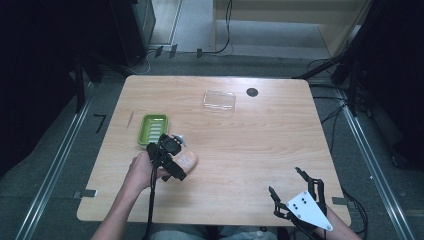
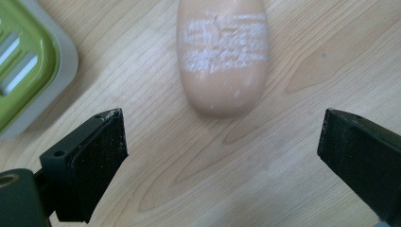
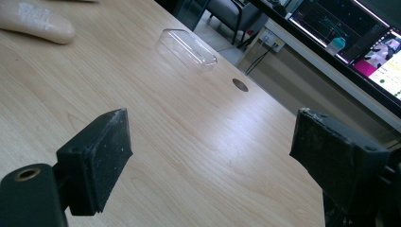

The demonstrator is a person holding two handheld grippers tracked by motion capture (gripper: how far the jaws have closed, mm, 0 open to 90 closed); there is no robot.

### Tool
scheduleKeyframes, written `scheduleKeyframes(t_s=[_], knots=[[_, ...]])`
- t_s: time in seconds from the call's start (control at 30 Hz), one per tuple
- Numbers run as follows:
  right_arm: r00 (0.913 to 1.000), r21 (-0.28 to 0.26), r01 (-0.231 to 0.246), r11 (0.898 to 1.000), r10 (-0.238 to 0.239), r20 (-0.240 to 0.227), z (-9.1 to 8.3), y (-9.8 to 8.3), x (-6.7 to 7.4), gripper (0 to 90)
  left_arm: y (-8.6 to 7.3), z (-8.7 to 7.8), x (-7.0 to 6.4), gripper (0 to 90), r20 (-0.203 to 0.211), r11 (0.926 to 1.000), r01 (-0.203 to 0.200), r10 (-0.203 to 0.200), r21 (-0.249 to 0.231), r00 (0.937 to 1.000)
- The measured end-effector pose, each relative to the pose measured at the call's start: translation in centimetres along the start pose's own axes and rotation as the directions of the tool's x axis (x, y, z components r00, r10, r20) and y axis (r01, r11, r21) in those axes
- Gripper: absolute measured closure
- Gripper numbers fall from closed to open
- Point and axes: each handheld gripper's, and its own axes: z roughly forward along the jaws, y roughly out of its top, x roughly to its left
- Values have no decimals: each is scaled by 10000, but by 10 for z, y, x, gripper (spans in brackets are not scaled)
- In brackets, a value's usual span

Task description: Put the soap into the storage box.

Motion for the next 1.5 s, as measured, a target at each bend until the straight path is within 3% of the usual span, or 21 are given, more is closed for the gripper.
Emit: scheduleKeyframes(t_s=[0.27, 0.67, 0.93, 1.5], knots=[[10000, 12, 32, 10000, -32, 62, -1, 0, -1, 131, 15, 5, -1, 27, 103, 9996, -216, 214, 165, 9997], [10000, 27, 31, 10000, -31, 60, -1, -1, -1, 131, 27, 12, 3, 28, 305, 9996, -226, 220, 186, 9993], [10000, 28, 9, 10000, -10, 69, -2, -1, -1, 131, 35, 27, 4, 38, 303, 9985, -140, 124, 536, 9995], [9999, 7, -13, 10000, 13, 103, -2, -1, -1, 131, 37, 49, 1, 69, 211, 9954, 17, -38, 961, 9998]])
